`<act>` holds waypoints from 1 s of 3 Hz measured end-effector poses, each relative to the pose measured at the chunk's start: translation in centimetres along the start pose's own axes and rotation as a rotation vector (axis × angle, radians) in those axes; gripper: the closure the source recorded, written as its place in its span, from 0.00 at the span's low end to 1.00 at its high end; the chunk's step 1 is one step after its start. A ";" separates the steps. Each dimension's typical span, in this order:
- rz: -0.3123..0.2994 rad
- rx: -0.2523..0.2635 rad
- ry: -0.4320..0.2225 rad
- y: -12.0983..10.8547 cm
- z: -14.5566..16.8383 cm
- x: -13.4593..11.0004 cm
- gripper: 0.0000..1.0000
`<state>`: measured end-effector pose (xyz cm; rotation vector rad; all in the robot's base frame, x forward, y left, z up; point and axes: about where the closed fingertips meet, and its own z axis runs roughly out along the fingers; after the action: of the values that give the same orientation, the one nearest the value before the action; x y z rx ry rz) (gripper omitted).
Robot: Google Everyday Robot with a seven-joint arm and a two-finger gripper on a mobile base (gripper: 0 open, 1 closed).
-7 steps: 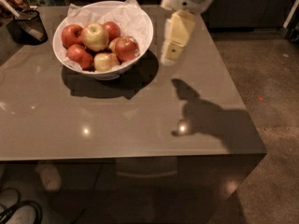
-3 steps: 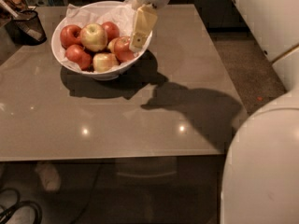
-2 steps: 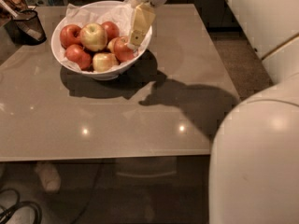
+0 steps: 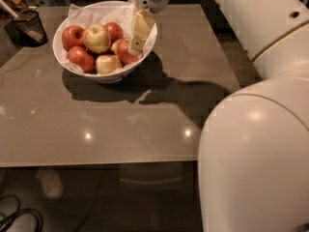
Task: Pick apple from white bowl
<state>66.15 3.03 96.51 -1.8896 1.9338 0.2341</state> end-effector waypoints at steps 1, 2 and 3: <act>0.012 -0.026 0.011 -0.2 1.2 0.0 0.14; 0.012 -0.048 0.015 -0.4 2.1 -0.2 0.13; 0.015 -0.071 0.009 -0.6 2.9 -0.4 0.12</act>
Offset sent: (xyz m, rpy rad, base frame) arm 0.0018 0.0040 -0.0191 -0.0523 0.1137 0.0260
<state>67.21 4.55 94.13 -1.9250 1.9708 0.3031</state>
